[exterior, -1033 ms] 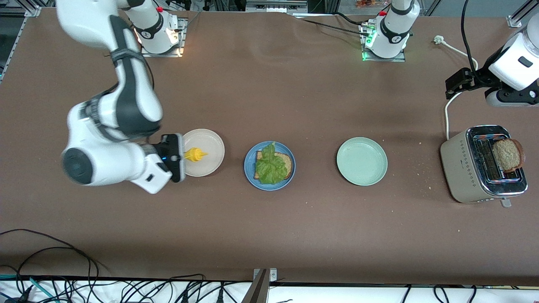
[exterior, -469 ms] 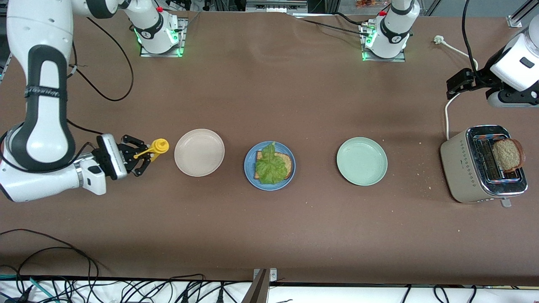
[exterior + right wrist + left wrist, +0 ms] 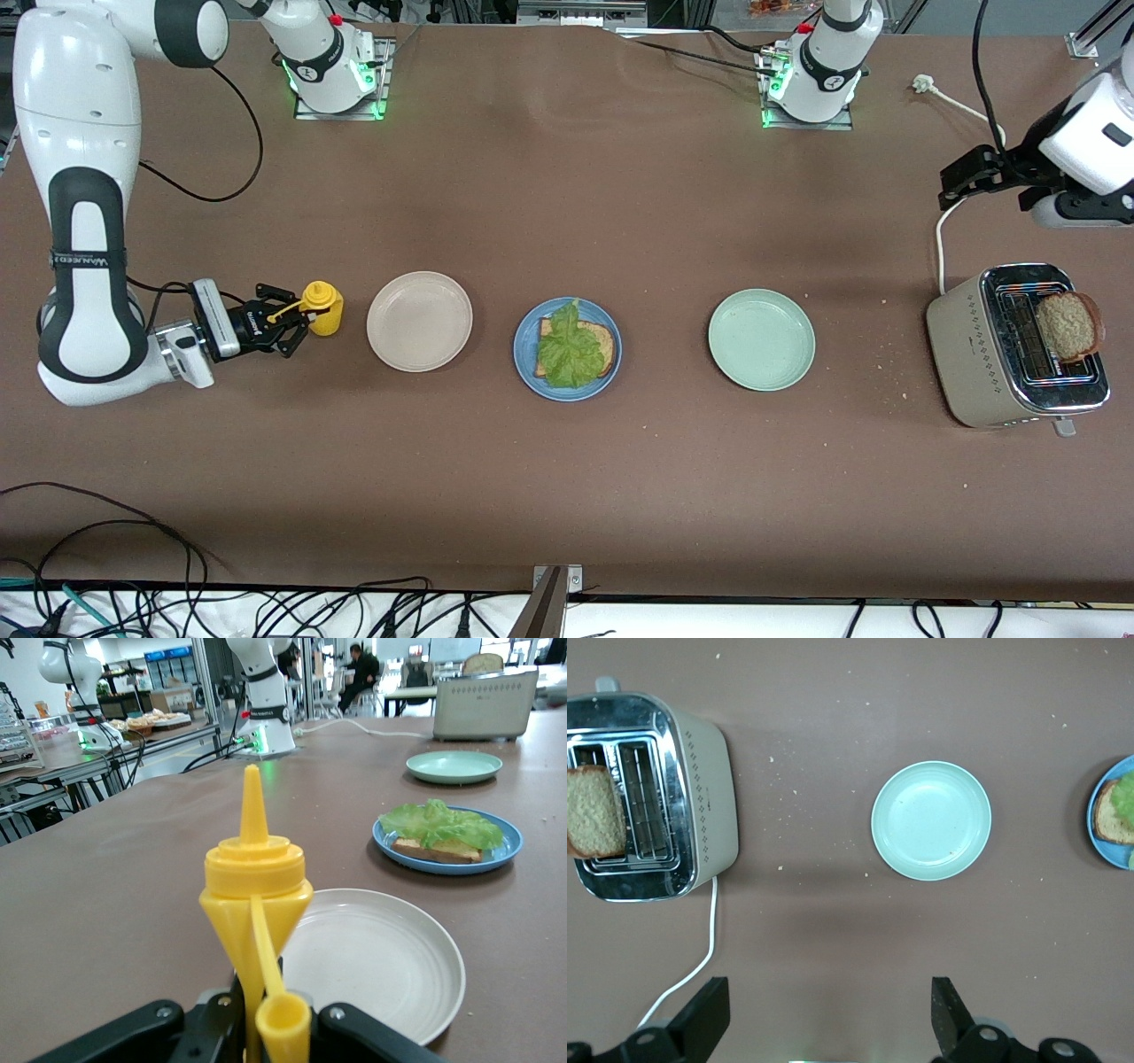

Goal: Make sandwich in blue plate with both arms
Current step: 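Carry the mustard bottle with the right gripper back beside the white plate, then set the mustard down with the right gripper while the left gripper reaches the toaster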

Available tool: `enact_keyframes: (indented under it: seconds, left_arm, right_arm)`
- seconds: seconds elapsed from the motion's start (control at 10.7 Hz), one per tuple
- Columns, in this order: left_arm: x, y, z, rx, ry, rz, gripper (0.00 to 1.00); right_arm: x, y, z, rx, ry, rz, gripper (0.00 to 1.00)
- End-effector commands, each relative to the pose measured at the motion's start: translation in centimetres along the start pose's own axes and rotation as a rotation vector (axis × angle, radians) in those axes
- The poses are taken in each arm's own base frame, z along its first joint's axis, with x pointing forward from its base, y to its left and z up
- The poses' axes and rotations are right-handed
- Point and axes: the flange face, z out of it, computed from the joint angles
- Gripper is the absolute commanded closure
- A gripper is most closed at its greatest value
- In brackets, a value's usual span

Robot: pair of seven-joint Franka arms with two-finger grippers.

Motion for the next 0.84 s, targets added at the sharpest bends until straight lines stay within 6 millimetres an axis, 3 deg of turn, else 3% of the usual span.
enact_keyframes:
  seconds: [0.0,0.19,0.28,0.38,0.47,0.56,0.75]
  left_arm:
    - [2.0,-2.2,2.5,-0.016,-0.057,-0.024,0.00]
    - [2.6,-3.9,3.2,0.007,-0.064,-0.014,0.00]
    - [3.9,-6.3,5.4,-0.002,-0.101,0.071,0.00]
    - [5.4,-8.0,7.1,-0.016,-0.124,0.153,0.00]
    - [5.9,-11.4,7.8,-0.028,-0.131,0.109,0.00]
    - [6.6,-13.0,8.8,-0.036,-0.141,0.101,0.00]
    - [8.4,-15.9,11.7,0.027,-0.152,0.093,0.00]
  right_arm:
    - [-4.2,-1.2,0.9,-0.045,0.117,-0.064,0.93]
    - [-6.2,-1.6,2.2,-0.057,0.184,-0.079,0.93]
    - [-6.2,-1.7,2.4,-0.050,0.196,-0.077,0.93]
    - [-6.3,-1.8,2.2,-0.052,0.198,-0.070,0.83]
    - [-6.5,-2.1,1.9,-0.058,0.199,-0.058,0.35]
    - [-6.8,-2.2,1.9,-0.060,0.201,-0.055,0.00]
    - [-7.1,-2.9,0.5,-0.082,0.191,-0.046,0.00]
